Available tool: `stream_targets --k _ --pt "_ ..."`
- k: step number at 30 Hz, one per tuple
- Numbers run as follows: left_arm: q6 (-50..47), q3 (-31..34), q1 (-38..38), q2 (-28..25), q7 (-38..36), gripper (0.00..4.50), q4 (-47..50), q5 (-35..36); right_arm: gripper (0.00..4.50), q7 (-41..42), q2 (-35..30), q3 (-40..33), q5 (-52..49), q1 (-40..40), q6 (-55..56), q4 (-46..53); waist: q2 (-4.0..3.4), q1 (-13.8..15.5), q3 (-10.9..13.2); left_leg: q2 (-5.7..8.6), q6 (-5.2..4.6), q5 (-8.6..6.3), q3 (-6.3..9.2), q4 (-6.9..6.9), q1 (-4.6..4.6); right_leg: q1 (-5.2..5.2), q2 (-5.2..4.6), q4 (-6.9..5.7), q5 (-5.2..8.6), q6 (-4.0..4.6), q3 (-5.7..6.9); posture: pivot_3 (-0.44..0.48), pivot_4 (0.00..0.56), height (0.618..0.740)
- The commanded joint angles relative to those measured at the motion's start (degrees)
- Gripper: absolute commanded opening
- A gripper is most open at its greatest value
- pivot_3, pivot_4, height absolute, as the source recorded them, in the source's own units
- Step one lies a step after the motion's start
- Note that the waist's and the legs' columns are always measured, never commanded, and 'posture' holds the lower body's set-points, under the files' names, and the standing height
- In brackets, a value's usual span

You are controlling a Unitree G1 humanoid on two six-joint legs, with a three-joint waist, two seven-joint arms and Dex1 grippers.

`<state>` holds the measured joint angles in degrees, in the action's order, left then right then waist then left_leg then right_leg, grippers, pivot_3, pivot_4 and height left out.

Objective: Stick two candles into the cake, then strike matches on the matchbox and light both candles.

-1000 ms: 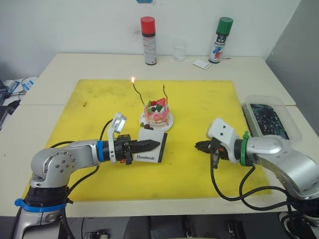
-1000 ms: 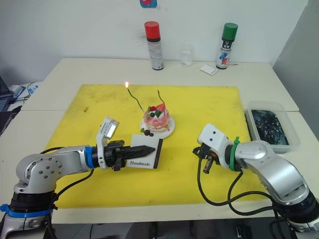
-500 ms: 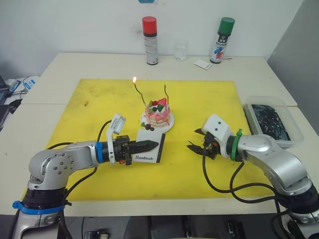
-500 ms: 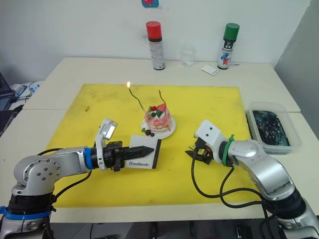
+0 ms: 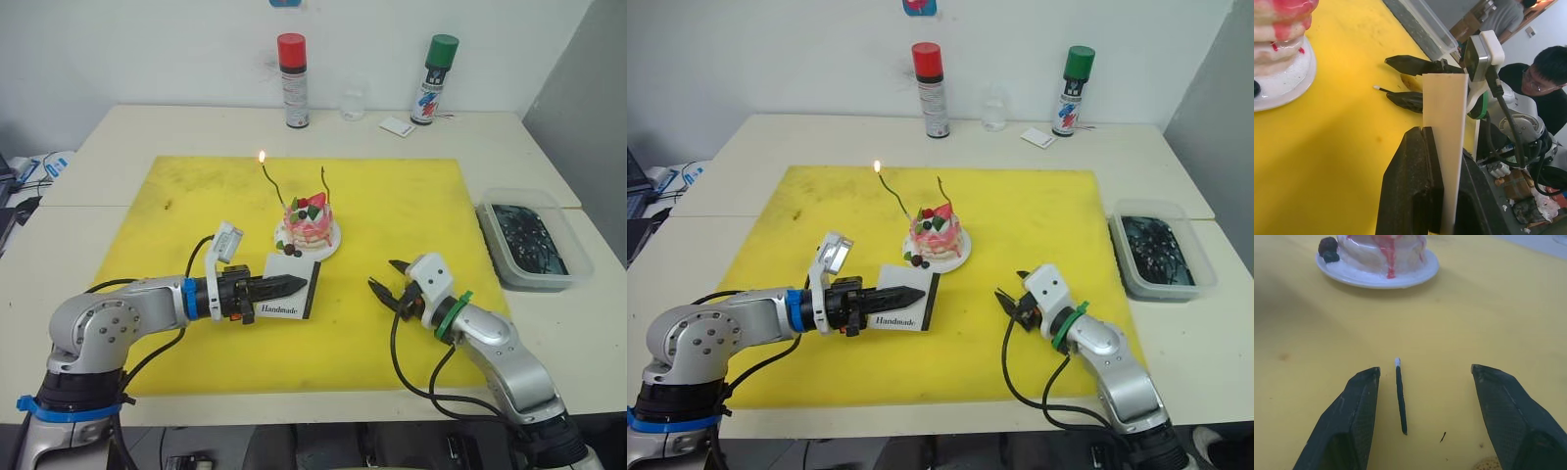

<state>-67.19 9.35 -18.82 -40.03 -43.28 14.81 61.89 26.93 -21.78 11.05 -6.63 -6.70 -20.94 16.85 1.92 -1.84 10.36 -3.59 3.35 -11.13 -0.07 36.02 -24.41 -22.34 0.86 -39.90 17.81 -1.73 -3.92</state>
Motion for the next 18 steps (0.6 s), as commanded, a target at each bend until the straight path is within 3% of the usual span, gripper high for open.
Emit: stream_targets --k 1,8,11,17,18 --pt "-0.1 0.8 -0.5 -0.7 -0.7 0.0 1.0 0.9 3.08 -0.2 0.6 0.3 1.2 0.0 2.8 -0.5 0.0 0.0 0.0 0.0 0.0 0.0 0.0 0.0 0.0 0.0 0.0 0.0 0.0 0.0 0.01 0.0 0.15 0.74" --pt "-0.5 0.9 -0.7 -0.8 -0.6 0.0 1.1 1.1 3.08 -0.5 0.8 1.7 3.8 -0.6 0.1 -2.5 0.01 -0.1 0.0 -0.01 0.0 0.0 -0.01 0.0 0.06 0.02 0.0 -0.03 0.0 0.0 -0.02 0.0 0.15 0.74" --pt "-0.7 1.0 -0.7 -0.7 -0.5 0.0 1.1 1.1 2.22 -0.8 0.7 1.8 4.2 -0.6 -3.6 -1.9 0.01 0.0 0.0 -0.01 0.0 0.0 0.0 0.01 0.08 0.05 0.01 -0.04 0.0 0.0 -0.01 0.0 0.15 0.74" --pt "-0.7 1.1 -0.3 -0.7 -0.6 0.0 1.2 0.9 0.1 -2.0 2.0 2.4 3.9 -0.8 -9.7 0.8 0.16 0.0 -0.1 0.0 0.01 0.01 -0.01 0.04 0.14 0.1 -0.01 -0.04 -0.05 -0.08 -0.04 0.0 0.15 0.74" --pt "-0.6 1.1 -0.2 -0.6 -0.6 0.0 1.2 0.9 0.04 -2.0 2.4 2.3 3.6 -0.9 -10.0 1.1 0.17 0.0 -0.1 0.0 0.01 0.01 -0.02 0.05 0.17 0.12 -0.01 -0.04 -0.06 -0.08 -0.05 0.0 0.15 0.74"
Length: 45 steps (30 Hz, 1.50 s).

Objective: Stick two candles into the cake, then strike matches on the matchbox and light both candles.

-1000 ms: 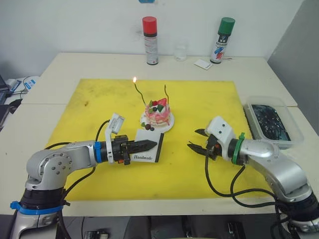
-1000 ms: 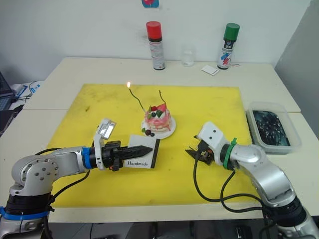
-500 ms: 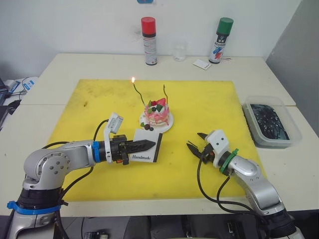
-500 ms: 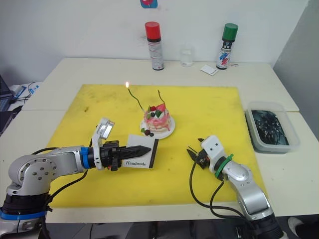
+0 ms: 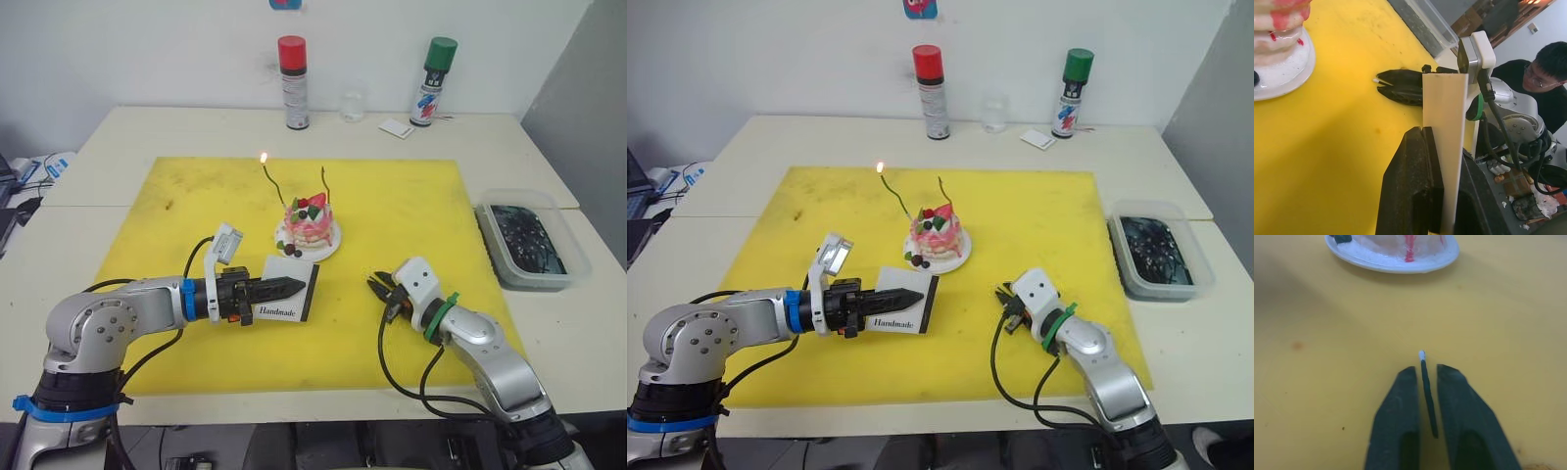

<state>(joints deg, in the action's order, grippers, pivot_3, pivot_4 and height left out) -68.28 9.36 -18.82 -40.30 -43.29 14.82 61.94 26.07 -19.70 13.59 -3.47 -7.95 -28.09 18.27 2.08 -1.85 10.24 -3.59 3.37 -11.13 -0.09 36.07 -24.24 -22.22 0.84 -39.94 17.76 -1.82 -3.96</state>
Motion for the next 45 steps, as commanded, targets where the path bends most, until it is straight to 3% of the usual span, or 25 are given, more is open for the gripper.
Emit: stream_targets --k 1,11,17,20,23,33,45 --pt "0.5 1.1 -0.1 -0.4 -0.6 0.0 1.2 0.8 0.04 -1.3 0.6 -0.3 0.3 0.3 -3.2 -0.1 0.01 0.0 0.0 0.0 0.0 0.0 -0.02 0.0 0.02 0.01 0.0 0.0 -0.01 -0.01 -0.02 0.0 0.15 0.74" --pt "0.6 1.0 0.5 -0.1 -0.6 0.0 1.4 0.9 0.04 1.2 -0.1 -1.5 -3.6 1.4 -7.5 6.5 0.02 0.0 0.0 0.0 0.0 0.0 -0.08 -0.04 0.04 -0.01 0.0 0.02 0.0 0.0 -0.07 0.0 0.15 0.74" --pt "0.8 0.6 0.6 0.4 -0.5 0.0 1.6 0.8 0.04 0.0 -1.3 -0.2 -1.4 1.8 -8.3 5.4 0.02 0.0 0.0 0.0 -0.01 -0.01 -0.06 -0.09 0.0 -0.04 0.0 0.05 0.03 0.04 -0.04 0.0 0.15 0.74" --pt "0.8 0.6 0.5 0.4 -0.5 0.0 1.6 0.7 0.69 0.0 -2.4 0.5 -0.1 1.8 -7.4 4.9 0.02 0.0 0.0 0.0 -0.01 -0.01 -0.06 -0.08 0.0 -0.04 0.0 0.05 0.03 0.04 -0.04 0.0 0.15 0.74" --pt "0.7 0.6 0.6 0.4 -0.5 0.0 1.6 0.7 1.66 0.0 -3.0 1.4 1.0 2.2 -4.5 4.7 0.02 0.0 0.0 0.01 -0.01 -0.01 -0.06 -0.07 0.0 -0.03 -0.01 0.05 0.03 0.04 -0.04 0.0 0.15 0.74" --pt "0.5 0.6 0.4 0.5 -0.3 0.0 1.7 0.9 1.66 -0.4 1.0 -0.5 -1.0 4.1 4.0 2.4 0.02 -0.1 0.0 -0.01 -0.01 -0.01 -0.06 -0.11 0.0 -0.05 0.01 0.04 0.05 0.08 -0.03 0.0 0.15 0.74" --pt "0.1 0.7 0.5 0.6 0.0 0.0 2.1 1.3 1.66 2.6 0.4 1.6 0.1 3.7 8.3 2.7 0.02 -0.1 0.0 -0.03 -0.01 -0.01 -0.05 -0.11 0.0 -0.06 0.02 0.04 0.05 0.08 -0.04 0.0 0.15 0.74"
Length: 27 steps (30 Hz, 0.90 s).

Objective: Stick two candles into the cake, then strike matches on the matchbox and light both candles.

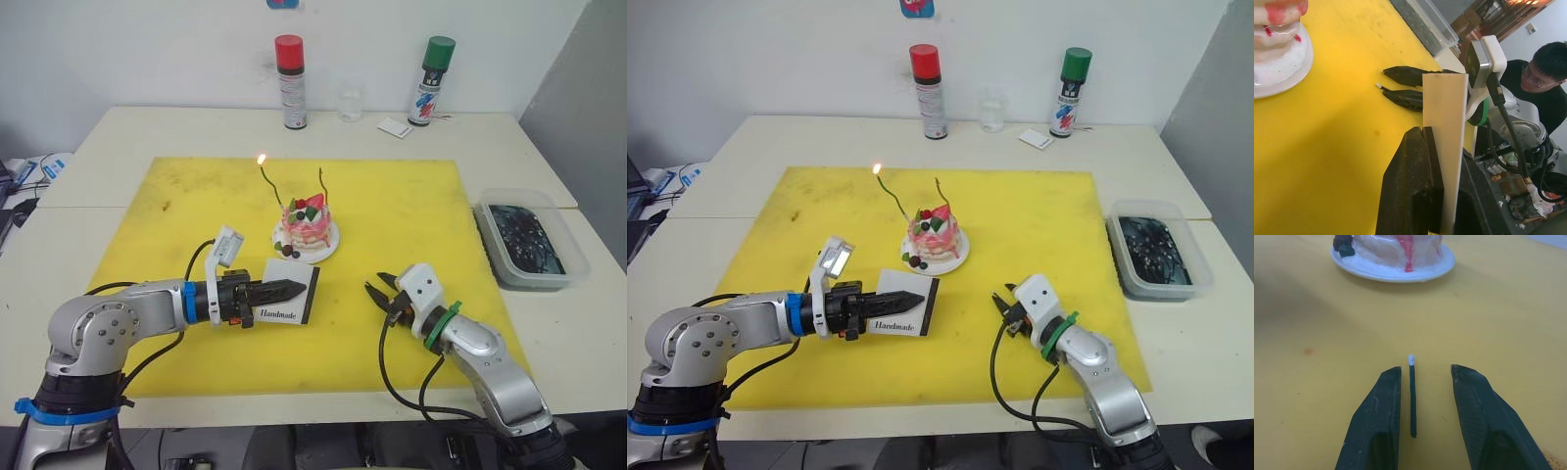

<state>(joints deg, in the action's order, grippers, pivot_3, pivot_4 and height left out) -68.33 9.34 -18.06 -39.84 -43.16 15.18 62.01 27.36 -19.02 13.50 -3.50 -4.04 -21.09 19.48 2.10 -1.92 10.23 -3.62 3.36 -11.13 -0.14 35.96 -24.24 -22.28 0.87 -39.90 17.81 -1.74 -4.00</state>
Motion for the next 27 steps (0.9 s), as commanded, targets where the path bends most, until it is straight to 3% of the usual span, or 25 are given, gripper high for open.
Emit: stream_targets --k 1,27 --pt "0.2 0.8 -0.2 0.1 -0.1 0.0 1.7 1.3 1.66 1.2 -0.2 1.6 0.2 -0.2 1.1 1.5 0.0 0.0 0.0 0.0 0.0 0.0 0.0 0.0 0.0 0.0 0.0 0.0 0.0 0.0 0.0 0.0 0.15 0.74" --pt "0.1 0.7 -0.2 0.3 0.2 0.0 2.0 1.5 1.66 -5.5 4.8 -1.4 -1.2 3.0 -5.3 2.7 0.0 0.1 0.0 0.02 0.0 0.0 0.0 0.02 0.0 0.01 -0.02 -0.01 0.0 0.0 -0.01 0.0 0.15 0.74"
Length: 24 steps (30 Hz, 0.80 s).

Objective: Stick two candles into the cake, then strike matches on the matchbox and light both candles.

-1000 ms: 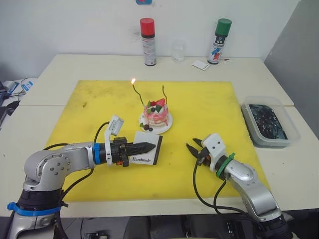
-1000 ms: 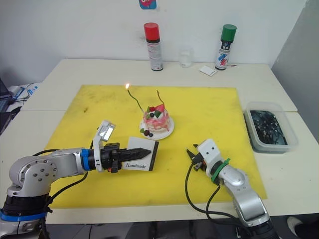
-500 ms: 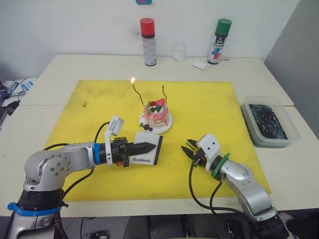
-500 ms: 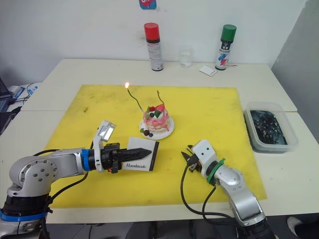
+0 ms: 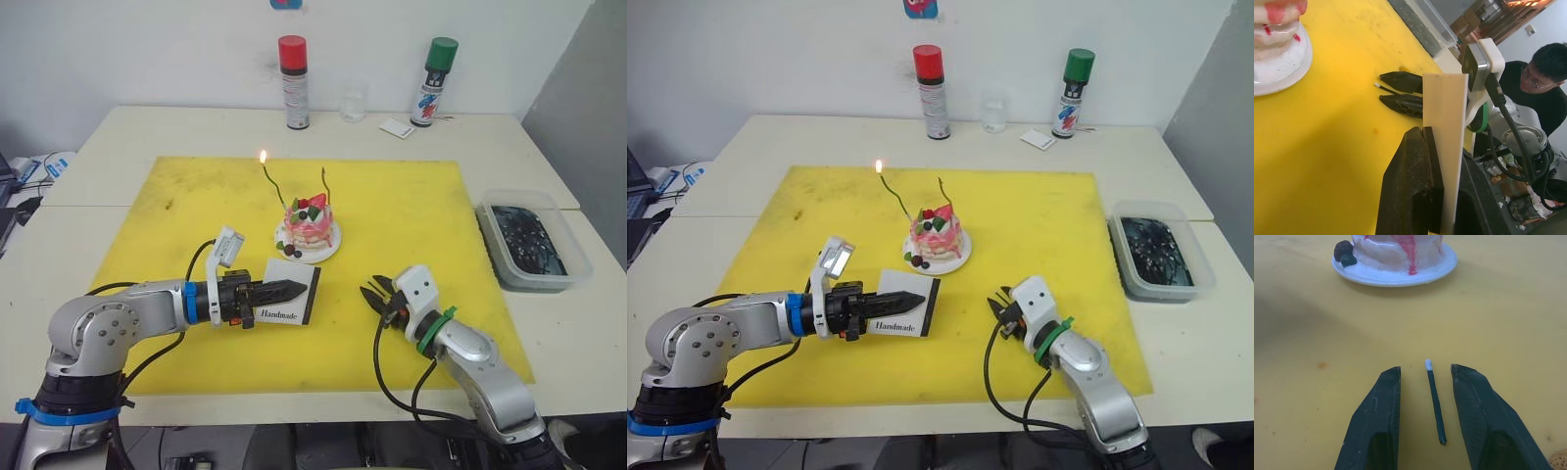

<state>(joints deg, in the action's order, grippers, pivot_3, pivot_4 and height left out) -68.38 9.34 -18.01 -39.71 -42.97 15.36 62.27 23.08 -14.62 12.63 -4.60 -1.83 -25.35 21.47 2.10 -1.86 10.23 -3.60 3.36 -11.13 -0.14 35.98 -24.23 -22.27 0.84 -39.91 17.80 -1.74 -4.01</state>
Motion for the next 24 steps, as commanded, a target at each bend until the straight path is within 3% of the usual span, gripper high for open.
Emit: stream_targets --k 1,6,11,19,24 --pt "0.2 0.7 -0.3 0.1 0.0 0.0 1.8 1.2 1.66 -1.4 0.5 -0.6 0.0 0.8 -1.1 0.6 0.0 0.0 0.0 0.0 0.0 0.0 0.0 0.0 0.0 0.0 0.0 0.0 0.0 0.0 0.0 0.0 0.15 0.74" --pt "0.1 0.8 -0.2 0.1 0.2 0.0 1.8 1.3 1.66 -1.7 0.3 -0.5 0.2 1.1 -1.4 0.4 0.0 0.0 0.0 0.0 0.0 0.0 0.0 0.0 0.0 0.0 0.0 0.0 0.0 0.0 0.0 0.0 0.15 0.74" --pt "0.0 1.0 -0.2 0.2 0.4 0.0 1.7 1.4 0.03 -2.5 0.5 0.1 0.7 1.1 -2.1 0.8 0.0 0.0 0.0 0.0 0.0 0.0 0.01 0.0 0.0 0.0 0.0 0.0 0.0 0.0 0.0 0.0 0.15 0.74" --pt "0.1 1.2 -0.2 0.8 1.4 0.0 1.4 2.0 0.03 -2.2 1.2 -0.7 -1.2 1.0 -2.8 2.4 0.0 0.0 0.0 0.0 0.0 0.0 0.0 0.0 0.0 0.01 -0.01 0.0 0.0 0.0 0.0 0.0 0.15 0.74" --pt "-1.5 1.9 -1.8 2.5 3.1 0.0 -0.3 4.3 0.03 1.9 -1.1 -3.4 -6.3 -1.8 -6.0 8.6 -0.01 0.0 0.0 0.0 0.0 0.0 0.0 0.0 -0.01 0.0 -0.01 0.0 0.0 0.0 0.0 0.0 0.15 0.74"
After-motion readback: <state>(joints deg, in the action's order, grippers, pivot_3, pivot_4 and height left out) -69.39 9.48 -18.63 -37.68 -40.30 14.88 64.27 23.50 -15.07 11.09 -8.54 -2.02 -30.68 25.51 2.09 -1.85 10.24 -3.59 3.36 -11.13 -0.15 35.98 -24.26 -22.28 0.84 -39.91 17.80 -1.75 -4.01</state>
